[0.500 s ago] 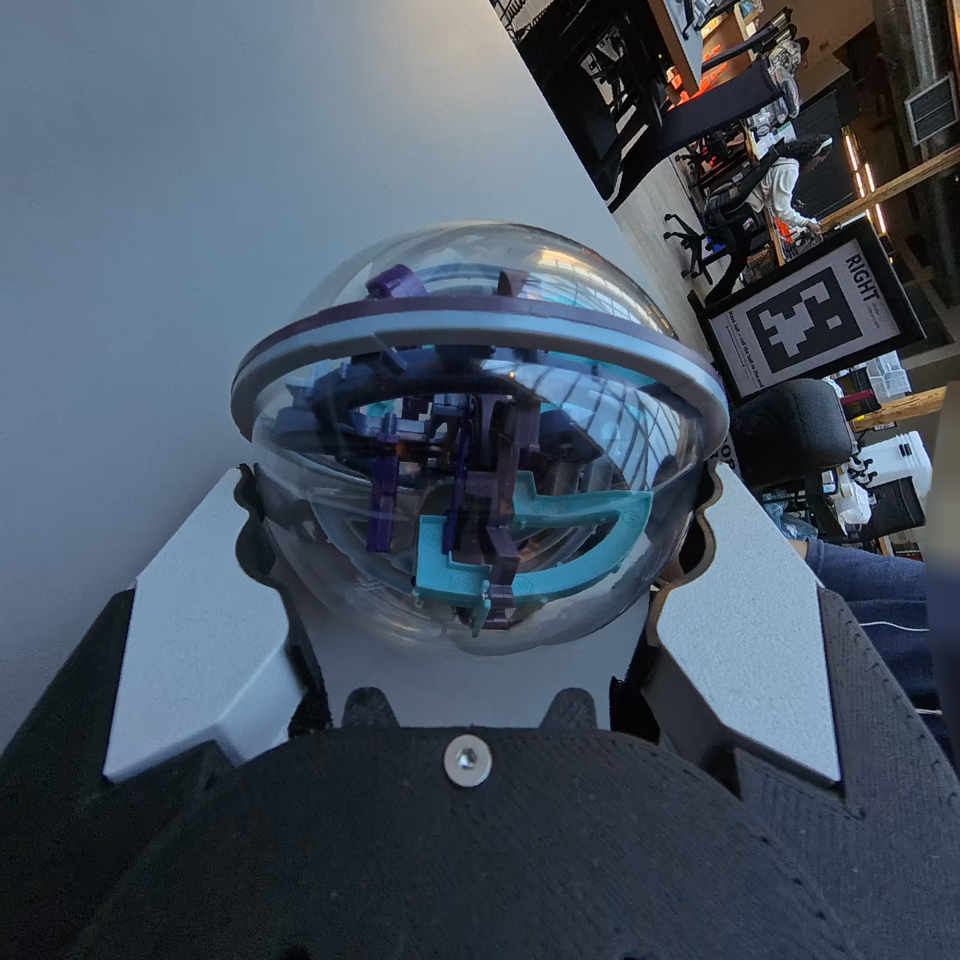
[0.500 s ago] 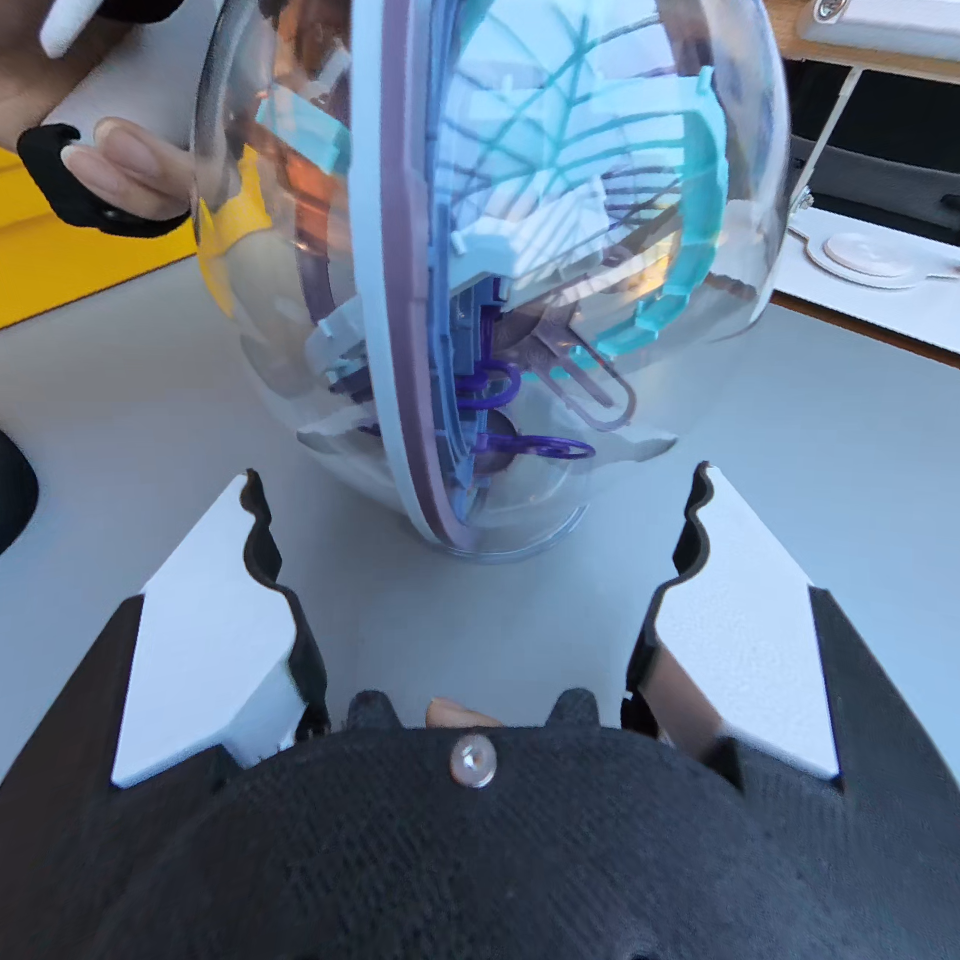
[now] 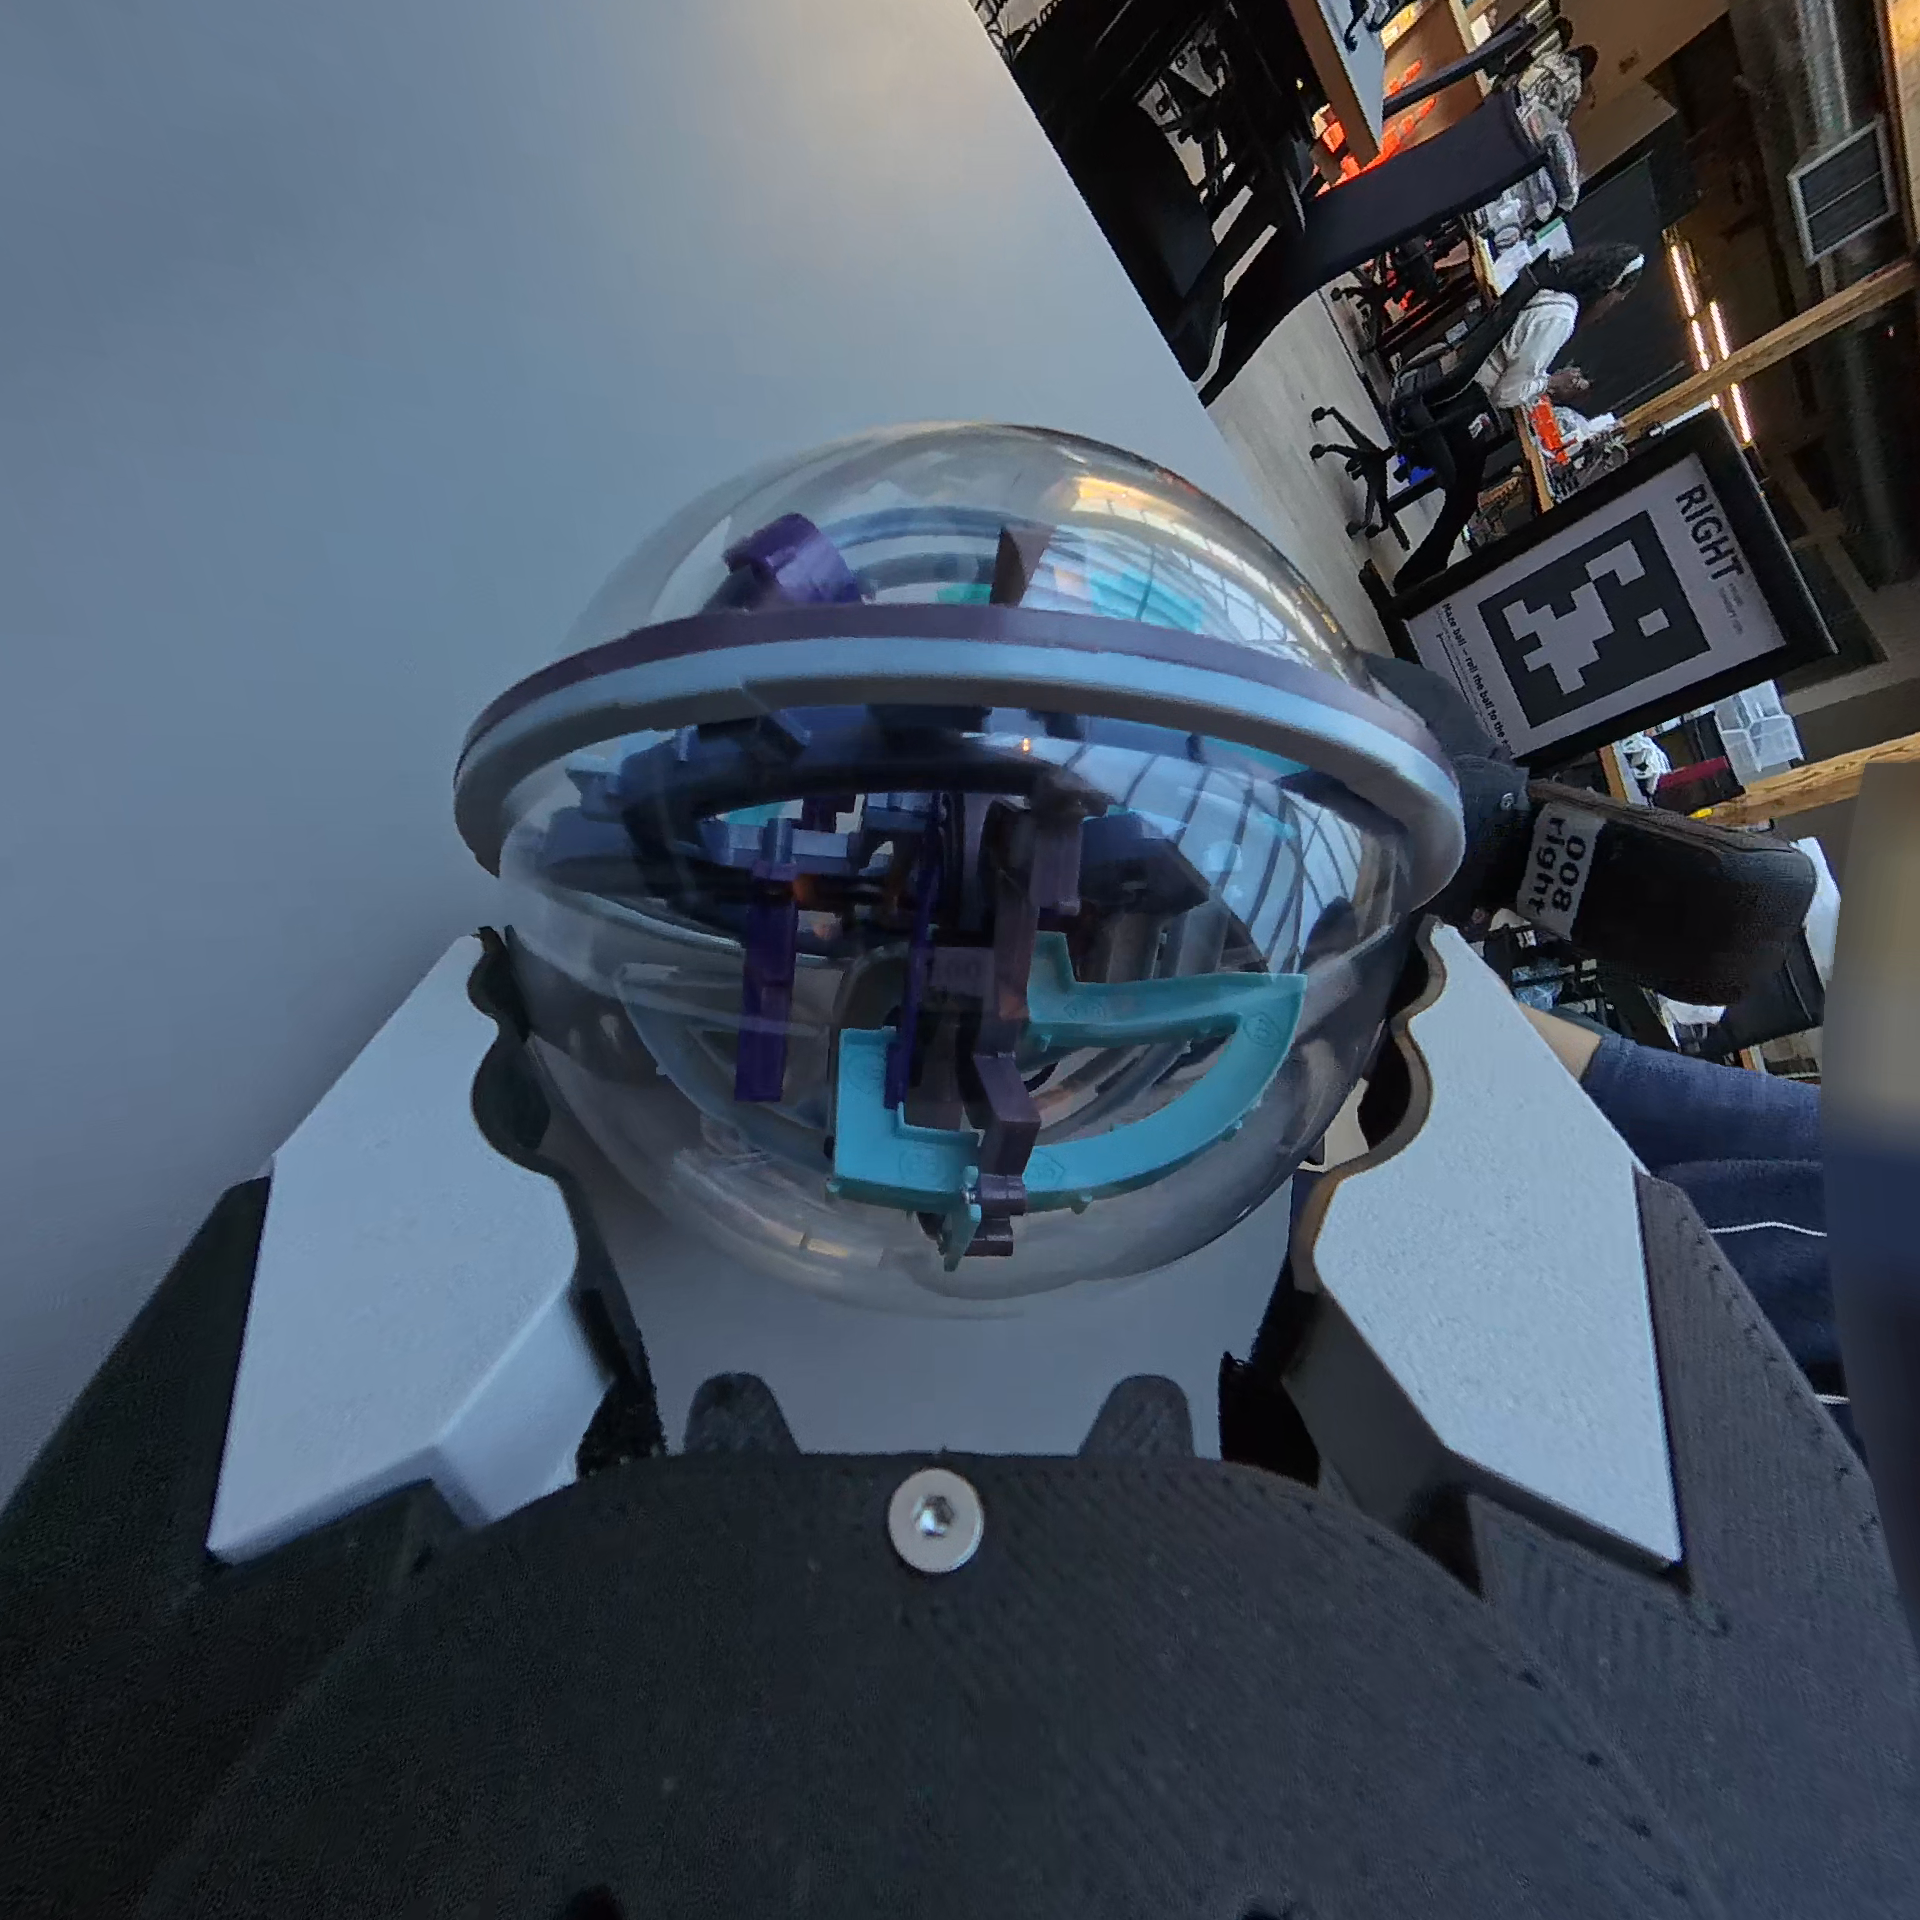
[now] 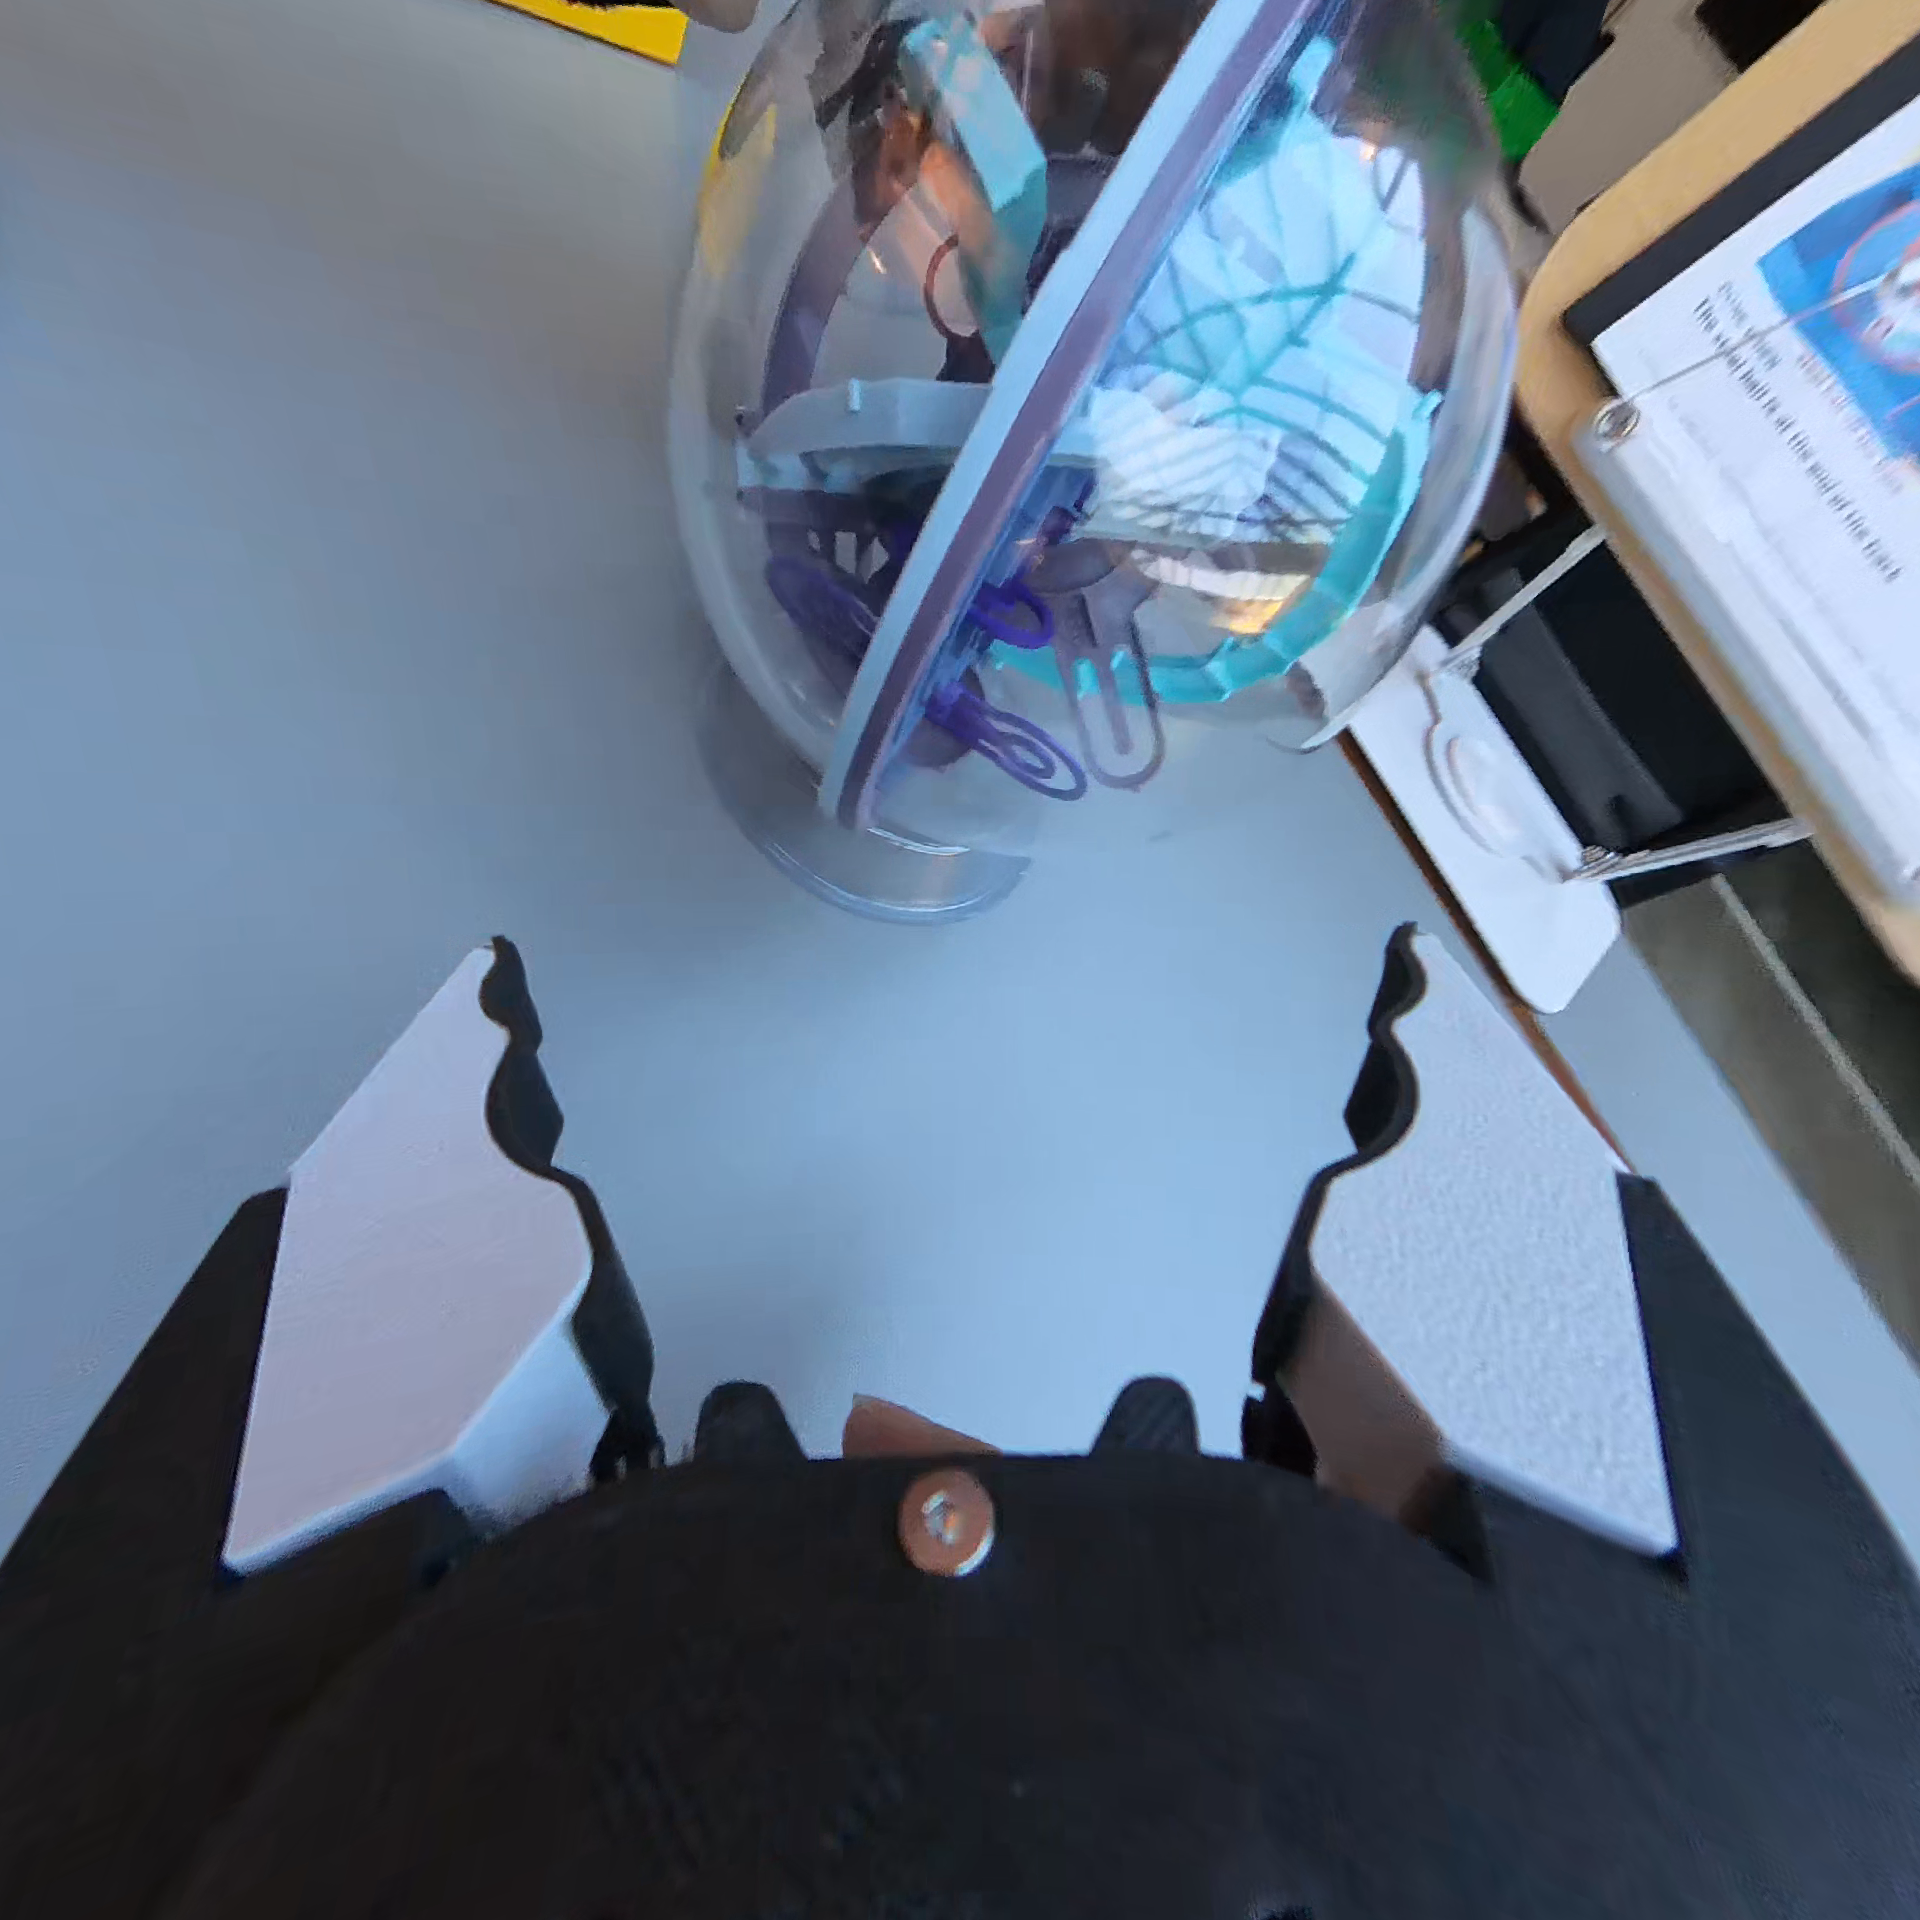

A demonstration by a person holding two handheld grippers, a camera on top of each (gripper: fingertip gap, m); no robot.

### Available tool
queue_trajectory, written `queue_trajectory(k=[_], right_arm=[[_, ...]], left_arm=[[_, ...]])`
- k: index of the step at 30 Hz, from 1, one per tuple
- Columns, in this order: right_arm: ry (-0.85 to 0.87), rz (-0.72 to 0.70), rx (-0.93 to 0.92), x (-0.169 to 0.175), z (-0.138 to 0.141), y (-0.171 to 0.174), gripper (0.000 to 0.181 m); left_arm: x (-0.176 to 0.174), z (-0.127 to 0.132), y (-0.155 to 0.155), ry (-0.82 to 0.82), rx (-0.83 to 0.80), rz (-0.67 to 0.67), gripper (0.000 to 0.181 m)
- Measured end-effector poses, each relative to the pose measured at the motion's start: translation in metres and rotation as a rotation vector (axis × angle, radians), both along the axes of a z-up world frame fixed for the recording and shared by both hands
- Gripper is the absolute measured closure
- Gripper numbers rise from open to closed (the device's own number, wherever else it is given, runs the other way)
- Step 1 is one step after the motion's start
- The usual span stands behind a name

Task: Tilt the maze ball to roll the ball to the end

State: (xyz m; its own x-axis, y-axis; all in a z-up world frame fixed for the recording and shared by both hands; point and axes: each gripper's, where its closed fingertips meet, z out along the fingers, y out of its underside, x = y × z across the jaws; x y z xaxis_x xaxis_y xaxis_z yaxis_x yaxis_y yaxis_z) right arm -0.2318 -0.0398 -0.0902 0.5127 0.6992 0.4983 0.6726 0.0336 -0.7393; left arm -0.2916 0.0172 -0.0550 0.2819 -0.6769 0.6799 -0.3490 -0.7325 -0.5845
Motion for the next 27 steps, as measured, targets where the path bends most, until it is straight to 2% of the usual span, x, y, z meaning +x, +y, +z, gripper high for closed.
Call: queue_trajectory(k=[3, 8, 13, 27], right_arm=[[-0.026, 0.082, 0.067, 0.003, 0.017, 0.005, 0.026], [-0.136, 0.25, 0.2, 0.0, 0.024, 0.022, 0.026], [-0.302, 0.287, 0.334, 0.002, 0.02, 0.053, 0.026], [-0.279, 0.363, 0.418, -0.029, 0.024, 0.057, 0.027]], left_arm=[[0.0, 0.0, 0.0, 0.003, -0.003, -0.002, 0.023], [0.001, 0.0, 0.001, 0.004, -0.004, -0.001, 0.023], [0.003, 0.001, 0.002, 0.002, -0.006, -0.002, 0.023], [0.007, 0.001, 0.0, 0.004, -0.006, -0.012, 0.023]])
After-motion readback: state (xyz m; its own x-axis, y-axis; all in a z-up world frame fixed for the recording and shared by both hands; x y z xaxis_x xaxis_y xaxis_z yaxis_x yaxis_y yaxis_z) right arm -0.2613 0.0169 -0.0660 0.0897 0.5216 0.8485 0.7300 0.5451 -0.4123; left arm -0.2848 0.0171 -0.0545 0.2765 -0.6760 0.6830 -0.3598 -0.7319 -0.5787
